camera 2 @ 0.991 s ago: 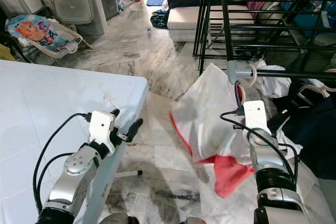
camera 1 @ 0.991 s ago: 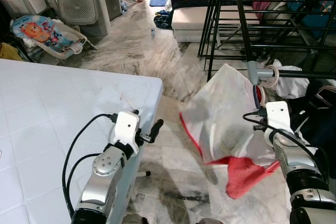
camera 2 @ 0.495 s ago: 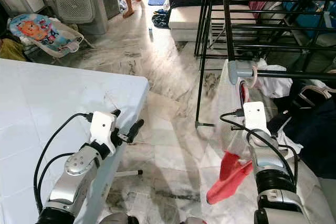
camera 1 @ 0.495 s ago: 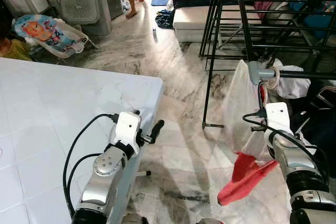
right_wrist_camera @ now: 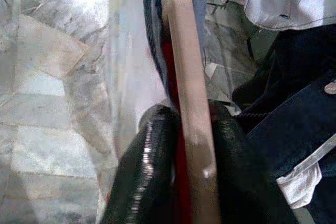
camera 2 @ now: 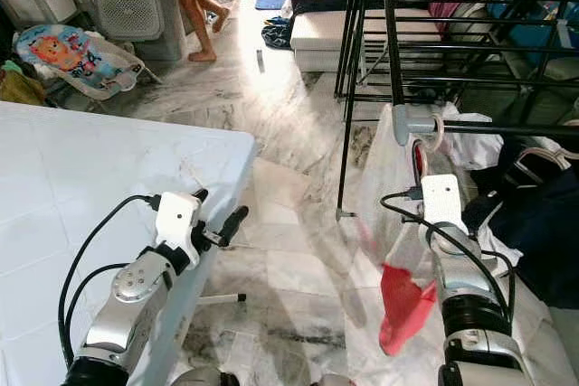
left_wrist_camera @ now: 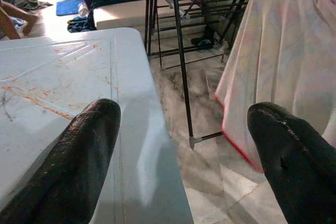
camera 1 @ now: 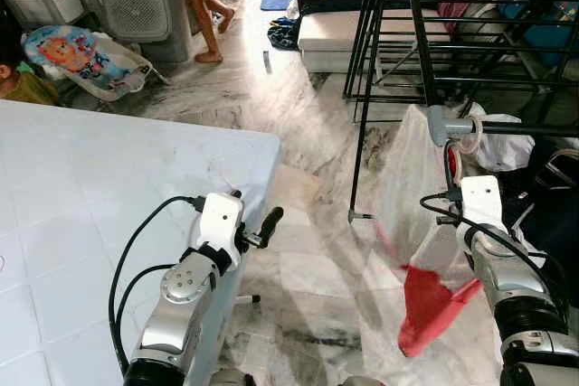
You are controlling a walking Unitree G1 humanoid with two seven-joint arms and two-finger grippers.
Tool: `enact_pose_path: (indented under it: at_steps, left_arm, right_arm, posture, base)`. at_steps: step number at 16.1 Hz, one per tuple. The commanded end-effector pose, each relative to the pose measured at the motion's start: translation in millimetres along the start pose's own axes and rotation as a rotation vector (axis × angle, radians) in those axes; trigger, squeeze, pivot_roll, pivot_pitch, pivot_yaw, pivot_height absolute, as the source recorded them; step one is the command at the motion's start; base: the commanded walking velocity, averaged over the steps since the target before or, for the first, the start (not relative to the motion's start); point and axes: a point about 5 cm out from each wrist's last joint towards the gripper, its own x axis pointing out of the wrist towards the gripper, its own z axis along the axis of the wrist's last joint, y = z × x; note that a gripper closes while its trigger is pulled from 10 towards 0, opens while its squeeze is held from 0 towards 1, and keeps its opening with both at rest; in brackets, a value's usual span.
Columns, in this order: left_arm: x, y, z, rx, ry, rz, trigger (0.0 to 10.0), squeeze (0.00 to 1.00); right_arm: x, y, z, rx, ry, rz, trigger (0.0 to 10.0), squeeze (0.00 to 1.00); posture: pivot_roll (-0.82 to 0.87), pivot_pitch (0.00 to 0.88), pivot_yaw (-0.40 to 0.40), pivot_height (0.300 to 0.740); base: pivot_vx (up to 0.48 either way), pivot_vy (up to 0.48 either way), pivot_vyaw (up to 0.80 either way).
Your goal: Hang hanger
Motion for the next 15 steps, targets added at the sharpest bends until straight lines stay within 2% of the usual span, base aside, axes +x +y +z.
enact_pose_path:
  at_steps: [1,6,7,15]
  left_arm:
    - [0.6,1.8,-2,0.016,0.02,-0.007,10.0,0.0]
    - [-0.3,2.5,-3,0.021,0.025,-0.007,10.0,0.0]
    - [-0.7,2.7,-3,0.024,0.029,-0.007,10.0,0.0]
    - [-2.1,1.5,-7,0.024,0.048,-0.012,10.0,0.0]
  right_arm:
    - [-1.7,-2.3,4,0.021,-0.024,-0.005,10.0,0.0]
    - [-7.0,-2.8,5,0.038,-0.037,0.016,10.0,0.0]
    - [-10.4,-4.0,3,0.052,-0.047,0.031,0.0,0.0]
    - [-16.9,-7.6,0,0.069,-0.04,0.044,0.0,0.0]
  posture:
    - [-0.08,0.0,0.063,0.74]
    - [-0.08,0.0,0.061,0.74]
    - [-0.08,0.0,0.063,0.74]
    - [-0.09,0.0,0.067,0.74]
  base:
    - [0.0,0.0,0.0]
    - [0.0,0.0,0.0]
    - [0.0,0.0,0.0]
    - [0.0,0.0,0.0]
